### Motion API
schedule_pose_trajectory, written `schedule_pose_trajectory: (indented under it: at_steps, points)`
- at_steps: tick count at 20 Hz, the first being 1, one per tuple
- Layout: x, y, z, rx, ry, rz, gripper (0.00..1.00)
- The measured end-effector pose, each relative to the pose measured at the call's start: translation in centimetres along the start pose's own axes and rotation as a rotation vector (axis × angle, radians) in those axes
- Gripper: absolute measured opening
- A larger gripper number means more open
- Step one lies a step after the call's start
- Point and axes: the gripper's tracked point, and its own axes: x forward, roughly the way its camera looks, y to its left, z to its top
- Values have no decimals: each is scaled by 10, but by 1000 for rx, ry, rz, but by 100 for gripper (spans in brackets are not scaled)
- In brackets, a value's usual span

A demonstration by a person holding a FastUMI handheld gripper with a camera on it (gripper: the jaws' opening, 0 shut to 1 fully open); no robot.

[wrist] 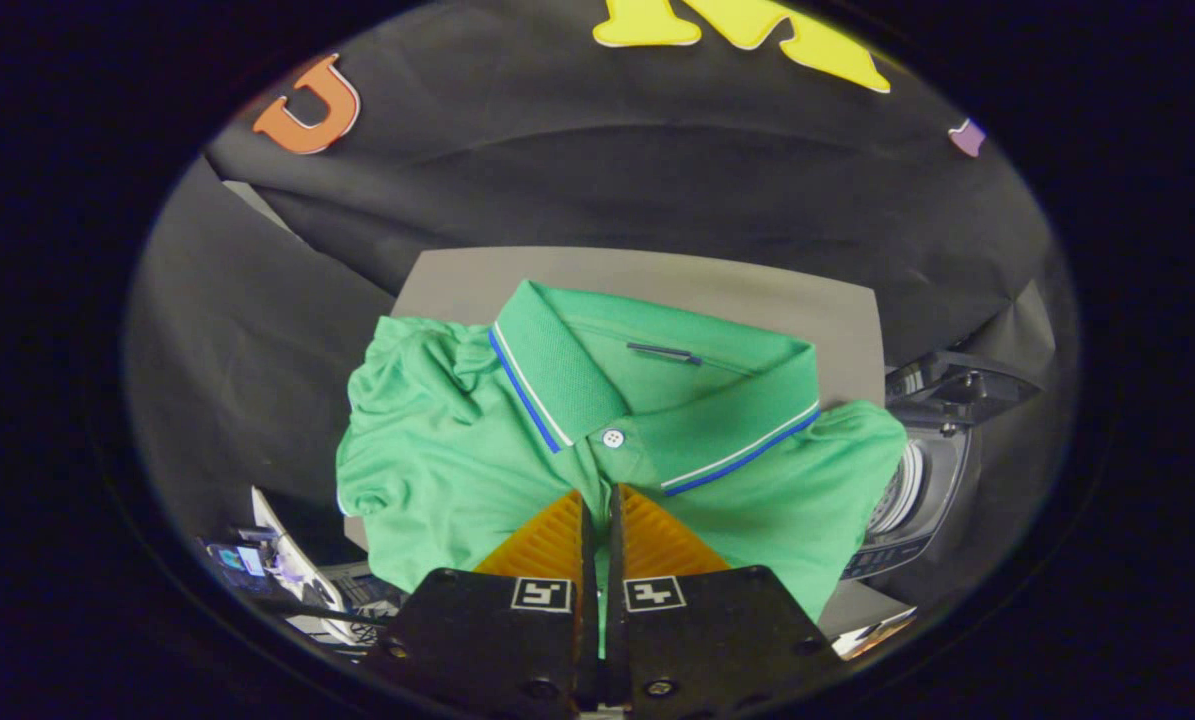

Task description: Put the clothes into the washing machine and then close the washing machine lid.

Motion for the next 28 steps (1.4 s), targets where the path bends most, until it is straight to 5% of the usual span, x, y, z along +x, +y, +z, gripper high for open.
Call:
schedule_pose_trajectory:
  at_steps: [10, 28]
  points:
    - [-63, -23, 9, 78, -136, 37, 6]
    - [-186, -137, -64, 339, -330, 60, 6]
